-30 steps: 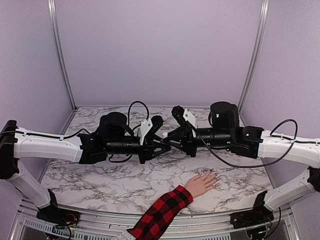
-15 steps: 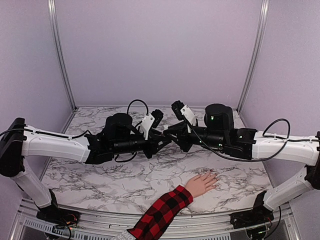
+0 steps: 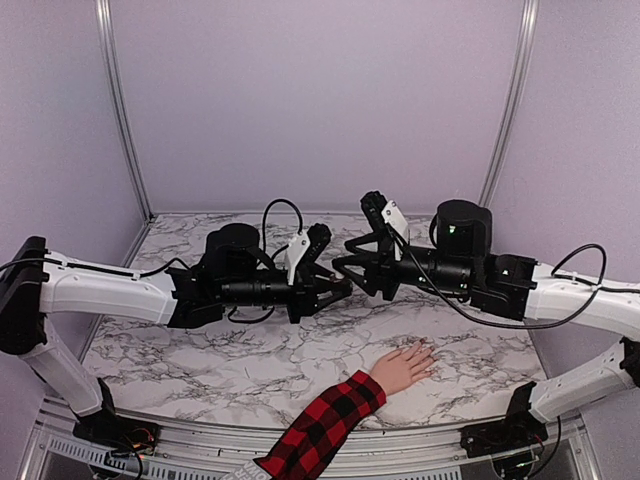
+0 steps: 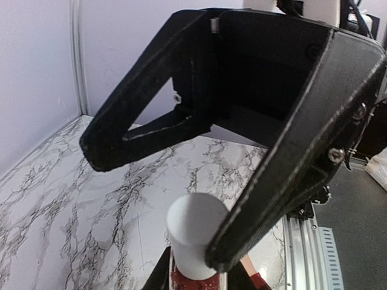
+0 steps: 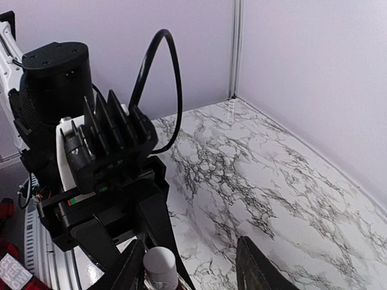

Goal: Paint the nails
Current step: Screw the nail polish bottle cap onto the nail polish bottle.

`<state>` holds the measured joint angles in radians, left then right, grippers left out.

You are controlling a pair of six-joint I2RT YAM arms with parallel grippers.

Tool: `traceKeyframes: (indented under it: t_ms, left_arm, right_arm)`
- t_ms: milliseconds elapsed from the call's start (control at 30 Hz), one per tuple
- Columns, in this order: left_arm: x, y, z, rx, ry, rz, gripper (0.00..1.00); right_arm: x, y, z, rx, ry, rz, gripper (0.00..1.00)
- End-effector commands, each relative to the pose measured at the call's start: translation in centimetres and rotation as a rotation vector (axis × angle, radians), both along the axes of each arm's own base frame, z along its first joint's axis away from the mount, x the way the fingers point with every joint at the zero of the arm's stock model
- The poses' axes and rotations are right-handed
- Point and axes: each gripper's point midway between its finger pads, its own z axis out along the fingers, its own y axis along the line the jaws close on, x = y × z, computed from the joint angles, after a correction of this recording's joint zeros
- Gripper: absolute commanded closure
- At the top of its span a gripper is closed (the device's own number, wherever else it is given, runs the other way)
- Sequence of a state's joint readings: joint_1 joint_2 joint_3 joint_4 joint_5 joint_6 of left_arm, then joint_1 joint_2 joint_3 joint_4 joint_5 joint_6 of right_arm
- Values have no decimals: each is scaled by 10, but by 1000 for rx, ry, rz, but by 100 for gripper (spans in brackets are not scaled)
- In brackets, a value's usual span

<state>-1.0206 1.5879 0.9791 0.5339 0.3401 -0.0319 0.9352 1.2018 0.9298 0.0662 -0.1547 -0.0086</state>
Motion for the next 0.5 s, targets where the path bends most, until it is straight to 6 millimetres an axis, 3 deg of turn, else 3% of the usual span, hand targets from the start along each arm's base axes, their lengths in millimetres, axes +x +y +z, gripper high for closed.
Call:
traceKeyframes:
  t_ms: [0, 267, 467]
  left_arm:
    - [-38, 5, 27, -72, -80, -198, 100]
    - [-85, 15, 32, -96, -85, -455, 100]
    - [-106, 17, 31, -100, -68, -566, 100]
  right_arm:
    - [-33, 3, 13, 16, -48, 202, 48]
    - [-107, 8, 9, 6, -13, 636, 47]
    - [-125, 6, 13, 27, 6, 756, 51]
